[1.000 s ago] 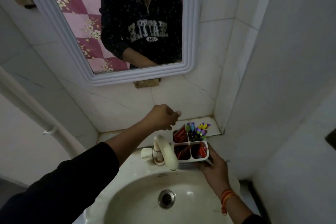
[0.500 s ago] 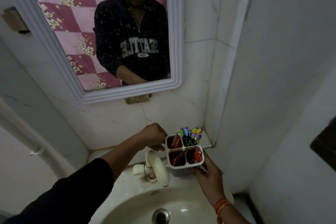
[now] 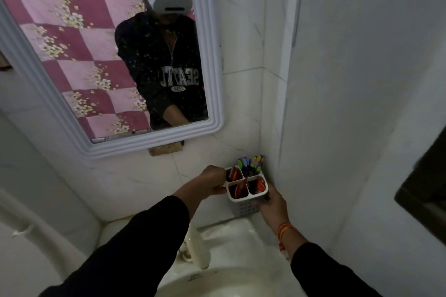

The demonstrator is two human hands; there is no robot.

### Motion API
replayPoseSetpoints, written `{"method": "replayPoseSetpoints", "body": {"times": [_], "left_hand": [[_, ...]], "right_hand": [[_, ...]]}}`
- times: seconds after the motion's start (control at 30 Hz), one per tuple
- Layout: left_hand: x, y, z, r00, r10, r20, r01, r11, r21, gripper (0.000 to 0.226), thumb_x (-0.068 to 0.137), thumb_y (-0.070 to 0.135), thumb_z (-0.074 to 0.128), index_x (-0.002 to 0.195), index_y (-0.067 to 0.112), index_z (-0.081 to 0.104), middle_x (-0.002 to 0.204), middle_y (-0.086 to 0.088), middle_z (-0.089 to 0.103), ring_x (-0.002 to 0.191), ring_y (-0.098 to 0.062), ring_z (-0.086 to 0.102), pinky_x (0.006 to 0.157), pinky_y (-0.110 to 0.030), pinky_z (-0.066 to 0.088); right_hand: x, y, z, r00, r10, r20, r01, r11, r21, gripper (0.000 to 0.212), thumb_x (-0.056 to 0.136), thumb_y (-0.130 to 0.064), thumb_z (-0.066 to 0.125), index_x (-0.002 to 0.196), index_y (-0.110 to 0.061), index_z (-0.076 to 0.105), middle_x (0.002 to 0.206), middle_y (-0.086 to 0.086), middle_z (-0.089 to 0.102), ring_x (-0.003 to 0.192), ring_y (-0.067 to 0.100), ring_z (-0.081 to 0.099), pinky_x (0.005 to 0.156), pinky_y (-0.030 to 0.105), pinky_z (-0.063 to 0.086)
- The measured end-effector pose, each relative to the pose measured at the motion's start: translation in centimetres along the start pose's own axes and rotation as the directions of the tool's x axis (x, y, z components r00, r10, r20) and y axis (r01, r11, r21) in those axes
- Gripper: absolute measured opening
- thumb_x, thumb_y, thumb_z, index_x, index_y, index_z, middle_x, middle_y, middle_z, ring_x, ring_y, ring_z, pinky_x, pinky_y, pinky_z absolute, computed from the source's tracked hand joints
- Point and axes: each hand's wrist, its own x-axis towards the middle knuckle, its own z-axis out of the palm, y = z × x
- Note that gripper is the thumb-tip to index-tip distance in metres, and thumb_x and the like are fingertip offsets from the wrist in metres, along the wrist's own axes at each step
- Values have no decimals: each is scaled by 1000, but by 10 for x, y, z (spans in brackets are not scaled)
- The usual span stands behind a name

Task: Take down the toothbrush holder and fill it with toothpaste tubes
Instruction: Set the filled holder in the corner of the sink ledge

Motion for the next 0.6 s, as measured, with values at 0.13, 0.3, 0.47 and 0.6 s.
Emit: {"method": "replayPoseSetpoints", "body": {"times": [0.13, 0.3, 0.47, 0.6], "left_hand": [[5, 0, 8, 1000, -7, -14, 7, 1000, -19, 16, 91, -3, 47, 86, 3, 61, 78, -10, 60, 69, -20, 60, 69, -32, 58], [10, -4, 7, 999, 12, -51, -10, 999, 50, 26, 88, 4, 54, 107, -6, 69, 102, -24, 74, 91, -32, 76, 86, -44, 63], [-13, -5, 0, 982, 156, -105, -116, 941, 317, 10, 90, 14, 61, 82, 9, 63, 108, -21, 71, 107, -35, 69, 92, -41, 60], [-46, -8, -21, 945, 315, -92, -230, 836, 498, 22, 94, 21, 60, 107, 8, 72, 121, -16, 69, 119, -33, 62, 100, -33, 52]], "right_hand": [[11, 3, 1, 998, 62, -17, -62, 998, 1, 70, 77, 11, 71, 139, -20, 58, 119, 1, 69, 112, 18, 62, 74, 4, 45], [9, 4, 3, 994, 103, -35, -104, 995, -2, 62, 81, 2, 72, 137, -21, 59, 123, 5, 69, 114, 22, 63, 88, 25, 49], [-6, -2, 1, 987, 149, -66, -154, 984, -93, 63, 80, -12, 71, 139, -25, 58, 126, 2, 69, 113, 25, 63, 92, 27, 49], [-32, -28, -3, 981, 138, -139, -146, 988, -50, 38, 78, -21, 71, 117, -22, 71, 108, -1, 74, 100, 21, 67, 67, 18, 46]]}}
